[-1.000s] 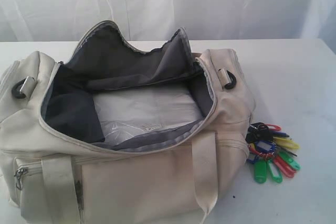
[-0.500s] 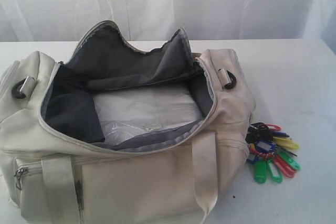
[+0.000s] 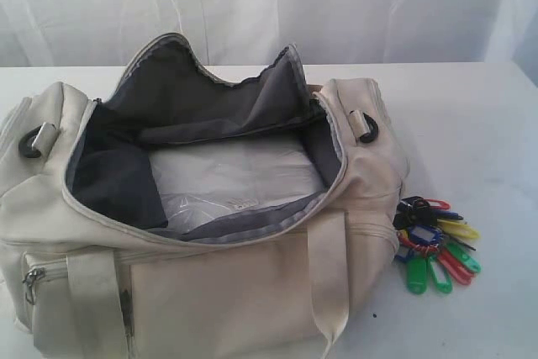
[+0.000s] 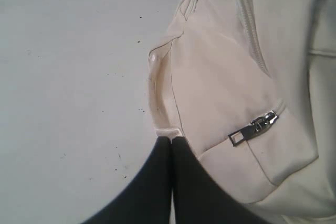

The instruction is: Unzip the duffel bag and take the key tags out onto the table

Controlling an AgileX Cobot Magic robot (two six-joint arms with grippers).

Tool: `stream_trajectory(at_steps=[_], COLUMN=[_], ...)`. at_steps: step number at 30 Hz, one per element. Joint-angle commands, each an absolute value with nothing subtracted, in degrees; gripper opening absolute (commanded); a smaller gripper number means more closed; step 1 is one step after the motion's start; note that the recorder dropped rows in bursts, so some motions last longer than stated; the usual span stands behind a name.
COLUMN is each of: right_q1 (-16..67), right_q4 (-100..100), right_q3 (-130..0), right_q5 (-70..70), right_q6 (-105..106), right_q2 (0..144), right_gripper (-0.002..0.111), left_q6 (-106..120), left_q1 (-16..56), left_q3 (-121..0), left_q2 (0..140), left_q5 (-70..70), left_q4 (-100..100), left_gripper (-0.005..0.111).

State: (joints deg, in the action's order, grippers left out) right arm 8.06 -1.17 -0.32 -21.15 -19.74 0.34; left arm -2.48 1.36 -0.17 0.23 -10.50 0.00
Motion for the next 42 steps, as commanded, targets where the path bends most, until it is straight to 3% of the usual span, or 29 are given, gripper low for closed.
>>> stream_trajectory(at_steps=[1, 5, 11, 42], right_q1=[8.22, 8.22, 8.22, 8.22], right_q4=[-1.27, -1.23, -1.09, 0.0], right_q3=[0.0, 0.0, 0.0, 0.0], right_q5=[-21.03, -21.04, -20.92, -20.26], right_q6=[-28.3, -27.95, -6.48, -4.27], right_q2=[0.0, 0.0, 0.0, 0.0], right_gripper=[0.0, 0.0, 0.0, 0.0], left_q6=[-2.82, -2.82, -2.82, -2.82], left_q1=[1.32, 1.32, 1.32, 1.43], left_q3=[0.0, 0.0, 0.0, 0.0], left_q2=[0.0, 0.0, 0.0, 0.0], left_q5=[-10.31, -10.31, -10.31, -10.3], left_q4=[0.0, 0.0, 0.0, 0.0], left_gripper=[0.0, 0.0, 0.0, 0.0])
